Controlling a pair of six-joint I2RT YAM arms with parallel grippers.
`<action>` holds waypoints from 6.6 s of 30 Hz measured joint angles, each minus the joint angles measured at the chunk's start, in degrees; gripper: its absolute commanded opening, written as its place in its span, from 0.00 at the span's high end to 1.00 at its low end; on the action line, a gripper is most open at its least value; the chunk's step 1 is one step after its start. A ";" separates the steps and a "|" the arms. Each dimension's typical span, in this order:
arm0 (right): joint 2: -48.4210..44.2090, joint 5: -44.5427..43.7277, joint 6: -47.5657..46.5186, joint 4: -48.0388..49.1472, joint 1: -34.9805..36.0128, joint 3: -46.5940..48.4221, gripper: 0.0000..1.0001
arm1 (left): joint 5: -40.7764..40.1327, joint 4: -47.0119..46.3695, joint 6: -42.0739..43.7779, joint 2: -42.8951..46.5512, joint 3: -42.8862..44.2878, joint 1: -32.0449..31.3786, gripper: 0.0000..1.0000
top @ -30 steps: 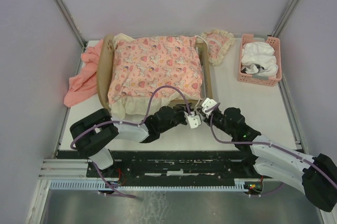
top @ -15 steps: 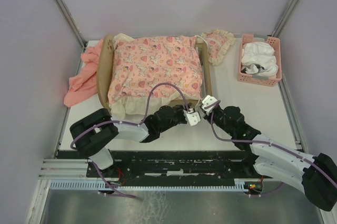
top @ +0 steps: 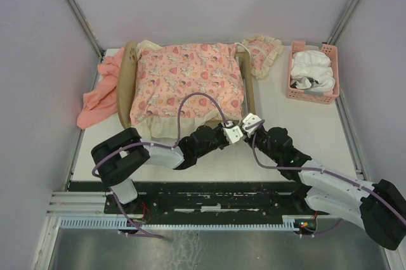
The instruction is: Set up the pet bed
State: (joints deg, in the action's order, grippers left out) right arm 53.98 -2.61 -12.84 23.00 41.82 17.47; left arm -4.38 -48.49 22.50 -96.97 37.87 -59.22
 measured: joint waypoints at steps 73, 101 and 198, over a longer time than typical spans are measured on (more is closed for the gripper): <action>11.91 7.58 3.98 26.99 -3.74 -4.81 0.98 | -3.02 15.82 -0.81 15.61 0.55 2.25 0.60; 11.32 8.17 3.76 26.10 -3.74 -4.83 0.98 | 1.55 18.82 1.09 7.43 5.95 2.71 0.58; -2.89 -26.18 23.50 0.50 6.69 -7.82 0.98 | -3.87 12.57 -23.19 7.19 -4.81 2.84 0.97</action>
State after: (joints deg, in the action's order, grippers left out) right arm 51.09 -28.80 10.66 23.51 48.51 9.65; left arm -8.25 -35.92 -0.69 -89.78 33.06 -56.38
